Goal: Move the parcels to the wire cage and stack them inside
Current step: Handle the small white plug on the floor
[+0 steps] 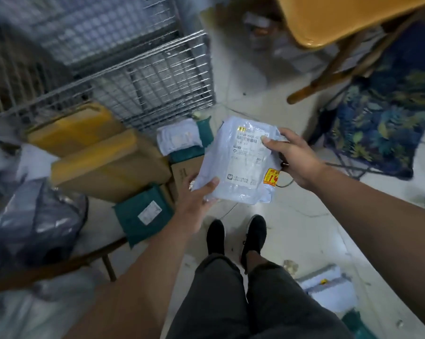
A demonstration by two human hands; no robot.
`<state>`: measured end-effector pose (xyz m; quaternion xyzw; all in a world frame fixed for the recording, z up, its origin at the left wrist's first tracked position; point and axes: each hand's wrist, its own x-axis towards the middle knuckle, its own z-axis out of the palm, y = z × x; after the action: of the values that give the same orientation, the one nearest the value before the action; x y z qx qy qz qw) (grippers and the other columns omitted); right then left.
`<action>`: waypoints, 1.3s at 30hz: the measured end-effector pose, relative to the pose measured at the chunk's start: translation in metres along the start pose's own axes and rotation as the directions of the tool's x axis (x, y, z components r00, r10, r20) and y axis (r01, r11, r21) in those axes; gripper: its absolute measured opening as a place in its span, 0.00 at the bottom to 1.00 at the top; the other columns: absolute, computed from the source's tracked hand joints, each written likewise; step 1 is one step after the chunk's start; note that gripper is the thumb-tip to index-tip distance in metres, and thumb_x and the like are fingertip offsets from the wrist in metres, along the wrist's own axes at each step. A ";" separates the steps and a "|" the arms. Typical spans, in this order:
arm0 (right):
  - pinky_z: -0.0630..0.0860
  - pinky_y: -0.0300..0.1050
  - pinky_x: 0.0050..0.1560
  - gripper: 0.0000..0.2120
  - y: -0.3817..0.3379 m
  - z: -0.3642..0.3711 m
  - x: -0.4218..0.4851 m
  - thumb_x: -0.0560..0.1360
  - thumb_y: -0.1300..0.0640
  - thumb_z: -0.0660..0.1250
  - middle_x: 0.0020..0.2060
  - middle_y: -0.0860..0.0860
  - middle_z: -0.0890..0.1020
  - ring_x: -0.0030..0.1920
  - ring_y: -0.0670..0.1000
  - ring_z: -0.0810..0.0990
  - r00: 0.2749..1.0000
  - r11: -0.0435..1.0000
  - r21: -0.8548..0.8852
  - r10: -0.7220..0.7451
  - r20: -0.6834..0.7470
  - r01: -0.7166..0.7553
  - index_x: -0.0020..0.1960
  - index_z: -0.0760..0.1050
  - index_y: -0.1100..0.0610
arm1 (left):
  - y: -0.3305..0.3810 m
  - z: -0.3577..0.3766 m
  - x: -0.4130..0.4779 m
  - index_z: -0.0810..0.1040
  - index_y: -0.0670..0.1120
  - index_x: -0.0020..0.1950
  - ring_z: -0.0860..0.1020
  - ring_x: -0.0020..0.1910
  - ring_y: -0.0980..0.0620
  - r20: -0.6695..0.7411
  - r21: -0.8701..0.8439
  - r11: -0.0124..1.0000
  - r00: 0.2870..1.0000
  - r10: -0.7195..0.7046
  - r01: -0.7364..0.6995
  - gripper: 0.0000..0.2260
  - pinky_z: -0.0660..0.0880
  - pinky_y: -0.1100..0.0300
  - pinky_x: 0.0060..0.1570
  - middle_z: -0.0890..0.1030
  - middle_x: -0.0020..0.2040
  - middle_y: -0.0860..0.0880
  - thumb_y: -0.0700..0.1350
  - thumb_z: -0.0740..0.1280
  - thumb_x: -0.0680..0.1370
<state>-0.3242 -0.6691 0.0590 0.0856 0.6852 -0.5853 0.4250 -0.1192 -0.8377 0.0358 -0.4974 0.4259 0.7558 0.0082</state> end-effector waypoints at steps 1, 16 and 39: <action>0.81 0.39 0.37 0.19 -0.002 0.012 0.009 0.75 0.51 0.78 0.50 0.46 0.89 0.44 0.46 0.88 1.000 1.000 -0.028 0.005 0.030 -0.005 0.64 0.80 0.47 | -0.004 -0.008 0.000 0.73 0.44 0.75 0.82 0.63 0.47 -0.014 -0.012 1.000 1.000 0.010 -0.010 0.26 0.83 0.58 0.55 0.80 0.68 0.46 0.40 0.75 0.78; 0.74 0.46 0.47 0.27 0.051 0.162 0.098 0.72 0.46 0.80 0.53 0.62 0.84 0.52 0.60 0.84 0.984 0.849 -0.521 0.152 0.092 -0.082 0.58 0.78 0.66 | -0.008 -0.126 0.069 0.73 0.53 0.74 0.82 0.64 0.42 -0.262 -0.237 0.971 0.959 -0.104 0.041 0.21 0.77 0.36 0.65 0.82 0.68 0.49 0.43 0.72 0.82; 0.78 0.58 0.67 0.16 0.262 0.232 0.424 0.80 0.55 0.72 0.61 0.58 0.84 0.60 0.59 0.84 0.980 0.803 -0.583 0.190 0.051 -0.125 0.66 0.79 0.59 | -0.112 -0.194 0.466 0.69 0.41 0.76 0.75 0.70 0.41 -0.222 0.391 0.914 0.975 -0.024 0.111 0.25 0.72 0.45 0.72 0.76 0.72 0.42 0.40 0.72 0.80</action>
<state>-0.3154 -0.9545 -0.4107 -0.0219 0.7969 -0.3165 0.5141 -0.1616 -1.0842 -0.4164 -0.5774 0.5525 0.5942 0.0907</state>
